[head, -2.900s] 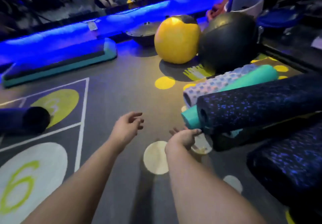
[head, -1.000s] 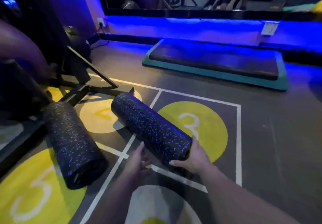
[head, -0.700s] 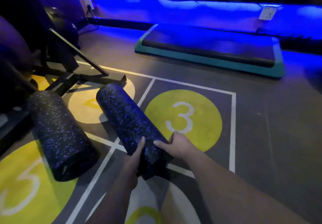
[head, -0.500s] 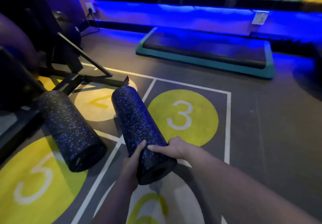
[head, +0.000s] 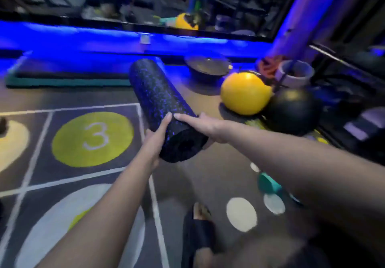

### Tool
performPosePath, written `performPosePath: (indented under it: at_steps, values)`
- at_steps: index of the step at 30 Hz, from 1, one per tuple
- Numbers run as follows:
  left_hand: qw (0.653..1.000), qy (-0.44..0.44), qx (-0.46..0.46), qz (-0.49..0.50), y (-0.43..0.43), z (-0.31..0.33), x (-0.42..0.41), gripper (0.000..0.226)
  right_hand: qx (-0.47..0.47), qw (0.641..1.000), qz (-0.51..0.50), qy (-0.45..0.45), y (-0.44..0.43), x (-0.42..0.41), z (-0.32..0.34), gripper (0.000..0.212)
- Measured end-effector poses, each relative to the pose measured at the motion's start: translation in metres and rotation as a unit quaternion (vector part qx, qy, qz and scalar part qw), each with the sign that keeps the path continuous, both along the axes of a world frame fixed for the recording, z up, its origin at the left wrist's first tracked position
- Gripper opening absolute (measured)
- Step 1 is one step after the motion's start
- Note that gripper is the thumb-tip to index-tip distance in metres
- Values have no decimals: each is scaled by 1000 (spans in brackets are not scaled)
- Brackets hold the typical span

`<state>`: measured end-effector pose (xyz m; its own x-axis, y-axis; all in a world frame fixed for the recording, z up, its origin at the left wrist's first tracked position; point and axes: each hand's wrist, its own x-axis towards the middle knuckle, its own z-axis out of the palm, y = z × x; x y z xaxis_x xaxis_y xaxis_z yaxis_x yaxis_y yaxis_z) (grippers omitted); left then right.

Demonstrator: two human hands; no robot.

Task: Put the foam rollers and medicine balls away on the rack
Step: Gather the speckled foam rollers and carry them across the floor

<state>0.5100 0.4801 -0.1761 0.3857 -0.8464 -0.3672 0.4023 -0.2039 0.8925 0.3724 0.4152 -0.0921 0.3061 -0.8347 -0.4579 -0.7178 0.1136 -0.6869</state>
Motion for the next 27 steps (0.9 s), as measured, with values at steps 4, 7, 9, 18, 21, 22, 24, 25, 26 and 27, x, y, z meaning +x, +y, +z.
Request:
performPosePath:
  at_steps: [4, 7, 9, 18, 21, 22, 24, 25, 26, 27]
  values:
    - [983, -73, -52, -160, -32, 52, -124, 75, 37, 986, -137, -84, -13, -146, 13, 128]
    - [960, -112, -69, -245, -48, 44, -208, 44, 48, 947, -268, -173, -22, -245, -44, 130]
    - [950, -128, -77, -276, -59, 27, -260, 48, 27, 907, -355, -227, -14, -294, -75, 126]
    - [834, -306, -112, -445, -103, -41, -424, 83, -69, 828, -543, -123, 38, -448, -135, 86]
    - [843, -311, -72, -432, -70, -30, -406, 52, -74, 882, -462, 45, 43, -462, -137, 69]
    - [850, -303, -56, -428, -64, -30, -393, 43, -79, 895, -434, 70, 40, -459, -132, 63]
    - [864, -291, -41, -409, -55, -26, -357, 36, -89, 917, -371, 121, 29, -442, -118, 52]
    - [873, -291, -38, -389, -53, -23, -336, 37, -90, 930, -328, 140, 22, -427, -106, 47]
    - [884, -289, -34, -366, -50, -20, -314, 38, -91, 943, -278, 157, 13, -410, -96, 42]
    - [895, -284, -33, -343, -47, -17, -290, 38, -92, 954, -224, 176, 4, -388, -82, 38]
